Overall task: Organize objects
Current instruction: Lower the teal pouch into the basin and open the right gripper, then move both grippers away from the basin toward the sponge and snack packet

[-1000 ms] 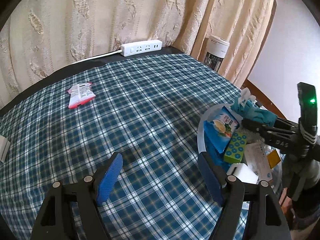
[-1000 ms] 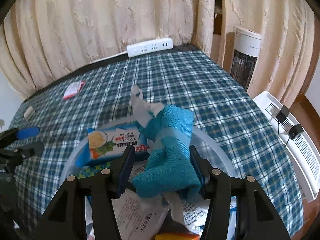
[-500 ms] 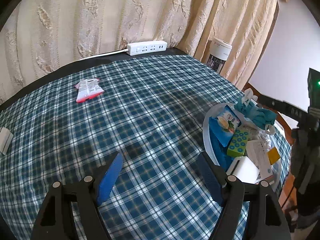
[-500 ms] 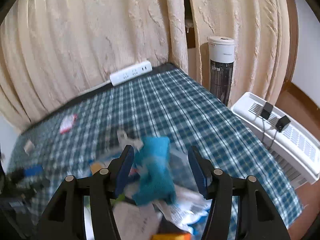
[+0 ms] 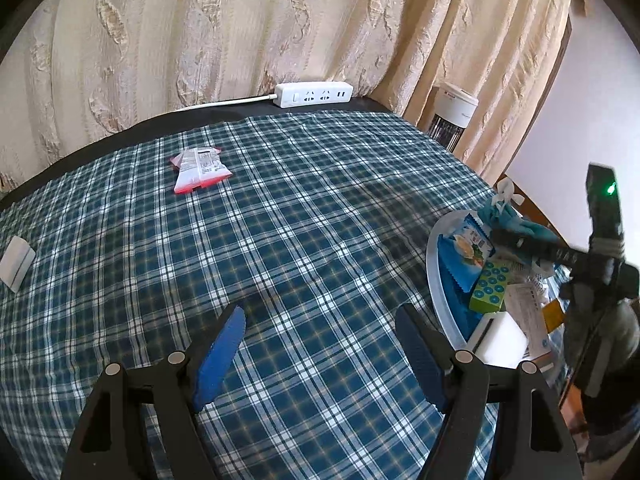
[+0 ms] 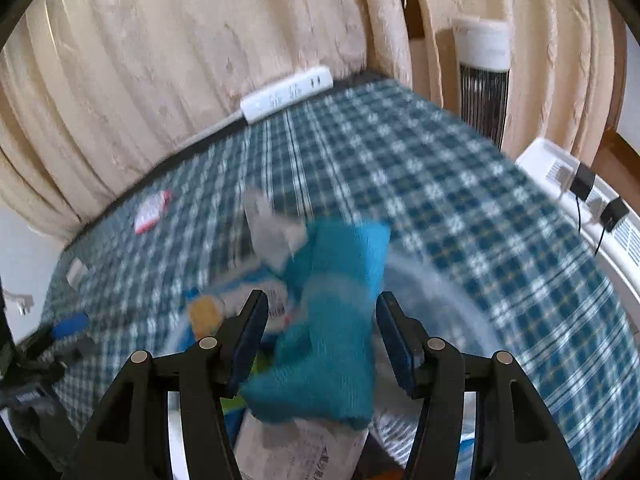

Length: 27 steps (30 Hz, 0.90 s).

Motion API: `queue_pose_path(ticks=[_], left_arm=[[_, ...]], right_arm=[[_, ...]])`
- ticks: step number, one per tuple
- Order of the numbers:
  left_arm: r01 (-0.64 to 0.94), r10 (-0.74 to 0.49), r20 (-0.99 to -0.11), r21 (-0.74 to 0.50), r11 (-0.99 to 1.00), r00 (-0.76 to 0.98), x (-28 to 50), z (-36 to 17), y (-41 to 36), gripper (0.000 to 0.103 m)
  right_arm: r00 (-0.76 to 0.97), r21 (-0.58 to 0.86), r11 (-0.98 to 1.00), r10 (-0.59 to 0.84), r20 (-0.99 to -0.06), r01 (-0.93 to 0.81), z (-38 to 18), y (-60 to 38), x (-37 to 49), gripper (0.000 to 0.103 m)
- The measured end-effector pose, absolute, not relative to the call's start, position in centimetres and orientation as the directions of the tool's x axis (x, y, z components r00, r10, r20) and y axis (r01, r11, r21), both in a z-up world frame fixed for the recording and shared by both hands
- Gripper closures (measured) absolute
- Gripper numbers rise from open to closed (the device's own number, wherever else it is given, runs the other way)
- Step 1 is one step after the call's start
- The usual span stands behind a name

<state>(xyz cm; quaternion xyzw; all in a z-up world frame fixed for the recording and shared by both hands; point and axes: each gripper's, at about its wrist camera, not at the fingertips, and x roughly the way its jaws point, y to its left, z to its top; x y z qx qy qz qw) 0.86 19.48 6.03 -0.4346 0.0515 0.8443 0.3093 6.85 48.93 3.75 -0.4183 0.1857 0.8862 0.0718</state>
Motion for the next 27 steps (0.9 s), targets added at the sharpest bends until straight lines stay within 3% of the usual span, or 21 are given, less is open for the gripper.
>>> queue_pose_path(ticks=[12, 18, 19, 21, 27], left_arm=[[-0.54, 0.472, -0.76, -0.191, -0.82, -0.447, 0.6, 6.1, 18.3, 0.022], [-0.502, 0.441, -0.768, -0.182, -0.845, -0.465, 0.1, 5.7, 16.7, 0.022], [-0.49, 0.435, -0.768, -0.182, -0.852, -0.47, 0.0, 5.7, 16.2, 0.022], [-0.467, 0.422, -0.768, -0.183, -0.865, -0.482, -0.3, 5.6, 15.5, 0.014], [-0.383, 0.361, -0.763, -0.162, -0.91, -0.536, -1.3, 5.2, 12.8, 0.001]], right_arm=[[-0.696, 0.194, -0.916, 0.118, -0.708, -0.352, 7.4, 48.3, 9.7, 0.045], [-0.739, 0.227, -0.9, 0.139, -0.659, -0.372, 9.4, 47.4, 10.7, 0.038], [-0.75, 0.23, -0.904, 0.135, -0.648, -0.361, 9.8, 46.8, 10.7, 0.032], [-0.766, 0.238, -0.91, 0.121, -0.631, -0.339, 10.3, 45.7, 10.6, 0.025], [-0.802, 0.267, -0.934, 0.031, -0.597, -0.235, 11.3, 41.1, 9.5, 0.022]])
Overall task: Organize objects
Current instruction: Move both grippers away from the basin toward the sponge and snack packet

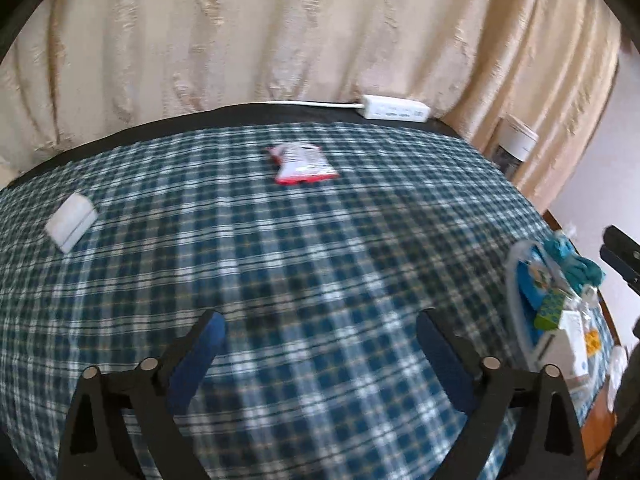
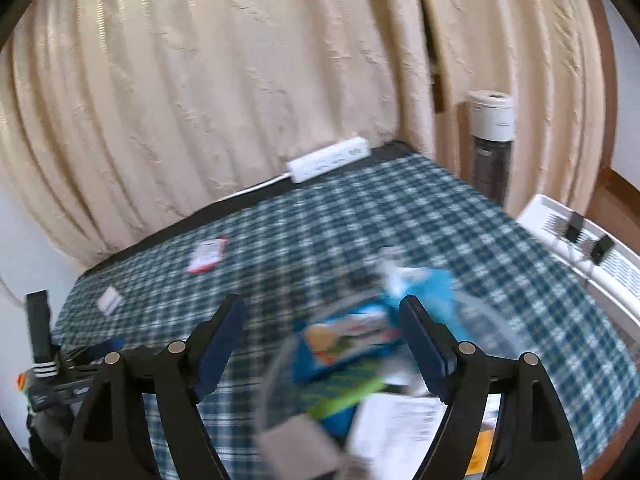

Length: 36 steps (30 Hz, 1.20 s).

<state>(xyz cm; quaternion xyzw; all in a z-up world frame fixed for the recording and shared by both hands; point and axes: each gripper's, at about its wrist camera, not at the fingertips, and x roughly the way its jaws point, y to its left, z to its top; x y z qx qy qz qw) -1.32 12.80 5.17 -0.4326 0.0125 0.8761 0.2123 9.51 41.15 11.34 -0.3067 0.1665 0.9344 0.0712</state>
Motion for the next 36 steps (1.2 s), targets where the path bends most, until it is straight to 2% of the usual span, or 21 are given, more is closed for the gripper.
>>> queue_pose_path(ticks=[7, 11, 13, 24, 36], left_arm=[[-0.318, 0.315, -0.782, -0.157, -0.935, -0.538, -2.7, 4.3, 10.2, 0.0], [-0.294, 0.3, -0.791, -0.159, -0.942, -0.533, -3.2, 3.8, 8.9, 0.0], [-0.278, 0.288, -0.797, -0.157, -0.948, -0.531, -3.5, 3.5, 8.1, 0.0], [-0.196, 0.223, -0.817, -0.137, -0.971, -0.531, -5.3, 2.9, 4.3, 0.0], [-0.05, 0.063, -0.81, -0.042, -0.998, -0.583, -9.6, 4.0, -2.3, 0.0]], right_arm=[[-0.794, 0.301, -0.944, -0.08, -0.603, -0.134, 10.5, 36.0, 7.5, 0.021], [-0.772, 0.315, -0.944, -0.127, -0.623, -0.098, 9.2, 33.5, 6.2, 0.012], [-0.759, 0.318, -0.945, -0.15, -0.634, -0.08, 8.4, 32.1, 5.4, 0.011], [-0.695, 0.324, -0.945, -0.196, -0.692, -0.055, 5.8, 27.6, 1.4, 0.011], [-0.641, 0.316, -0.947, -0.206, -0.74, -0.061, 4.0, 25.6, -3.1, 0.011]])
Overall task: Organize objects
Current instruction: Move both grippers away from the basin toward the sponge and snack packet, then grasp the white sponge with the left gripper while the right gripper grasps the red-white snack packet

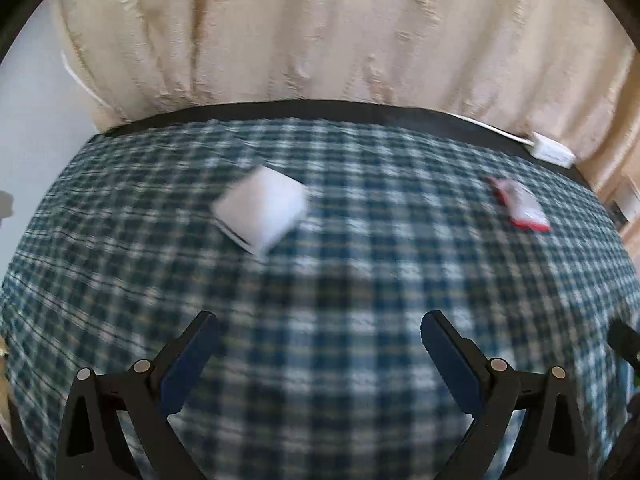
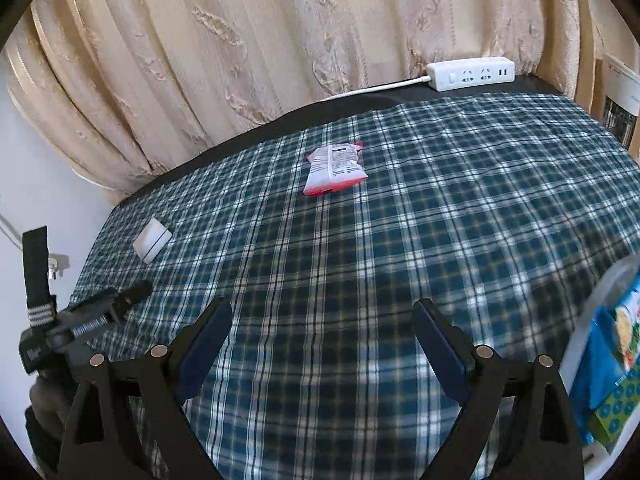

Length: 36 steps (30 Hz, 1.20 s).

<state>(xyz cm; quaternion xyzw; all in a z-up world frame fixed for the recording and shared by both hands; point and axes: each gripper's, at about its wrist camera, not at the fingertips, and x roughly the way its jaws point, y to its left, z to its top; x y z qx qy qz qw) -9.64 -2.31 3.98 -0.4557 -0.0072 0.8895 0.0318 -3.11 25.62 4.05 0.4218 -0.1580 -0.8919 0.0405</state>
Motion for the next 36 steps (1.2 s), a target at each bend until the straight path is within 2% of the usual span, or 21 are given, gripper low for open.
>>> queue_pose_path(ticks=[4, 12, 22, 26, 28, 36], left_arm=[[-0.012, 0.01, -0.796, -0.003, -1.0, -0.605, -11.6, 4.2, -4.2, 0.0], [-0.033, -0.037, -0.779, 0.074, -0.997, -0.626, -15.1, 3.6, -5.1, 0.0], [-0.037, -0.01, -0.799, 0.04, -0.999, -0.602, -17.3, 1.9, -6.1, 0.0], [-0.034, 0.007, -0.808, 0.016, -0.999, -0.59, -17.8, 1.5, -6.5, 0.001], [-0.031, 0.017, -0.81, 0.002, -1.0, -0.586, -17.9, 1.4, -6.6, 0.004], [-0.09, 0.055, -0.794, -0.001, -0.996, -0.606, -17.1, 1.4, -6.1, 0.04]], right_arm=[[-0.63, 0.318, -0.945, -0.203, -0.749, -0.074, 3.4, 25.5, -4.6, 0.011], [-0.632, 0.334, -0.937, -0.197, -0.75, -0.104, 2.6, 25.7, -7.2, 0.011], [-0.647, 0.326, -0.936, -0.166, -0.744, -0.134, 2.1, 25.6, -10.2, 0.011], [-0.664, 0.245, -0.96, -0.095, -0.742, -0.137, 2.0, 25.3, -11.3, 0.011], [-0.665, 0.239, -0.961, -0.089, -0.742, -0.138, 1.8, 25.5, -11.8, 0.011], [-0.675, 0.222, -0.965, -0.07, -0.734, -0.141, 1.3, 25.7, -14.6, 0.011]])
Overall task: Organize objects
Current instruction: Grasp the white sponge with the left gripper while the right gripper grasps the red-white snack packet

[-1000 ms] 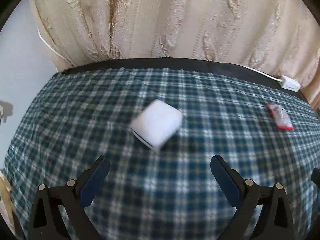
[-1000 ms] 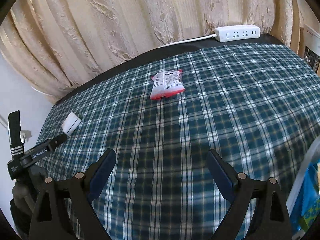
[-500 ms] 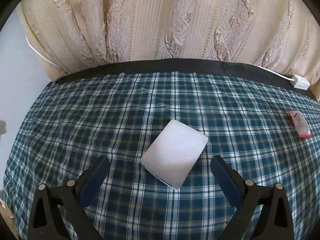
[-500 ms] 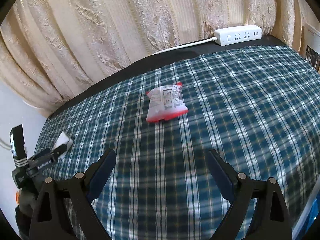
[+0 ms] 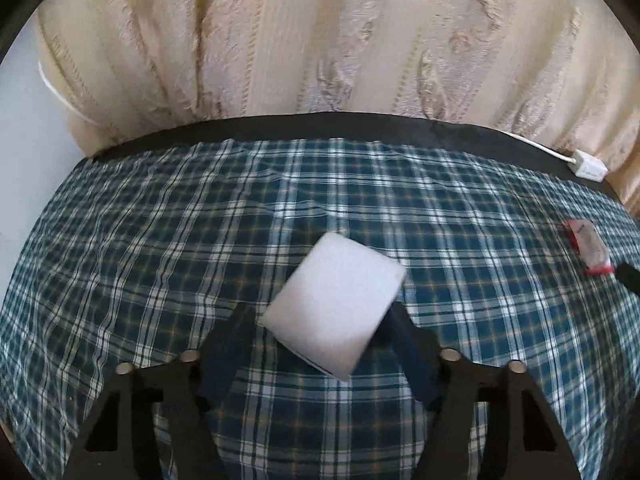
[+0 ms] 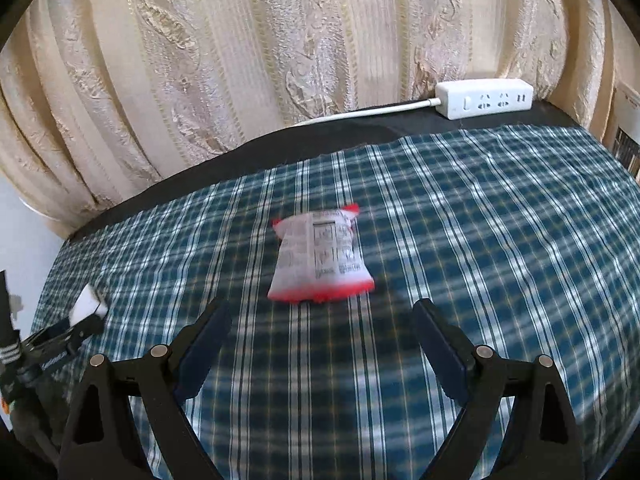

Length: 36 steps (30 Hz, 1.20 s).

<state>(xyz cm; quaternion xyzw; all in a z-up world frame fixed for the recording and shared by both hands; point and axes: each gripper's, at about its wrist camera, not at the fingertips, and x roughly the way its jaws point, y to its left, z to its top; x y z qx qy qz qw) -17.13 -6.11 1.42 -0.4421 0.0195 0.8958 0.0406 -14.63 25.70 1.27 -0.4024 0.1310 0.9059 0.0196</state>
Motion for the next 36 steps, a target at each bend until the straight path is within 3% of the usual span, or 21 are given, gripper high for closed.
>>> queue_pose_path(ticks=[12, 22, 36], left_arm=[[-0.098, 0.057, -0.787, 0.004, -0.995, -0.614, -17.0, 1.5, -5.8, 0.043], [-0.091, 0.066, -0.785, -0.012, -0.996, -0.615, -17.0, 1.6, -6.1, 0.043], [-0.1, 0.058, -0.769, 0.007, -0.995, -0.637, -16.0, 2.1, -5.4, 0.043]], right_arm=[[-0.658, 0.172, -0.971, -0.02, -0.753, -0.167, 0.5, 25.7, -18.8, 0.012], [-0.629, 0.067, -0.985, 0.05, -0.776, -0.16, 0.1, 24.6, -20.0, 0.046], [-0.662, 0.119, -0.979, 0.022, -0.749, -0.167, 2.1, 24.9, -16.4, 0.049]])
